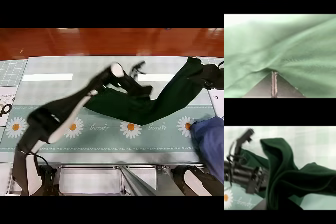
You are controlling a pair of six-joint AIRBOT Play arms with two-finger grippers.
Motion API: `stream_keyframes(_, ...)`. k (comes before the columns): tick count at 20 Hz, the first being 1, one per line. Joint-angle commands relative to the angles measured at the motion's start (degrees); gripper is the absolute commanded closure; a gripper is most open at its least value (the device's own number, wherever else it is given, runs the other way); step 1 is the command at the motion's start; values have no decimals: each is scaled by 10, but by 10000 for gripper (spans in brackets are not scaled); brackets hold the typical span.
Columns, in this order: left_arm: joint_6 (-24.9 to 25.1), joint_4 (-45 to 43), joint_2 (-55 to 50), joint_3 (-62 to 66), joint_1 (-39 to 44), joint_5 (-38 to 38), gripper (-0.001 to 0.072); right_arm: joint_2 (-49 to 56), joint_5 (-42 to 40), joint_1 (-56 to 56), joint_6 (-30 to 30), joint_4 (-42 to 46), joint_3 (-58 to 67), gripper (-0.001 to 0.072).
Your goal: Fold the shirts.
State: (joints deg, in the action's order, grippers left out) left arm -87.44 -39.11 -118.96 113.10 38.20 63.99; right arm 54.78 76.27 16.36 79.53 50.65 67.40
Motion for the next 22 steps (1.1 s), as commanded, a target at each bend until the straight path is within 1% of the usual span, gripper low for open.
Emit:
stream_keyframes(1,-1,-68,63,-7,-92,60,685,6,-22,-30,-9,-38,-1,685)
stream_keyframes(2,-1,-87,97,-28,-117,62,685,13,-35,-55,-9,-40,-1,685)
stream_keyframes(3,0,-87,135,-57,-139,65,685,24,-51,-89,-7,-45,-1,685)
stream_keyframes(5,43,-88,231,-139,-180,51,685,54,-92,-160,-4,-61,-1,685)
stream_keyframes(7,61,-90,338,-248,-225,22,685,97,-148,-232,-3,-92,0,685)
stream_keyframes(9,85,-90,446,-364,-279,9,685,150,-195,-289,-5,-116,15,685)
stream_keyframes(10,95,-90,495,-416,-305,9,685,177,-211,-311,-5,-120,29,685)
stream_keyframes(12,99,-90,592,-516,-362,9,685,237,-228,-346,-5,-129,67,685)
stream_keyframes(14,105,-89,669,-588,-413,10,684,292,-235,-369,-4,-133,107,685)
stream_keyframes(16,105,-89,723,-637,-457,10,685,340,-239,-385,-2,-143,137,685)
stream_keyframes(18,105,-89,754,-666,-488,11,685,374,-238,-393,-2,-150,153,685)
stream_keyframes(22,105,-89,758,-673,-499,9,685,420,-254,-408,-2,-160,156,685)
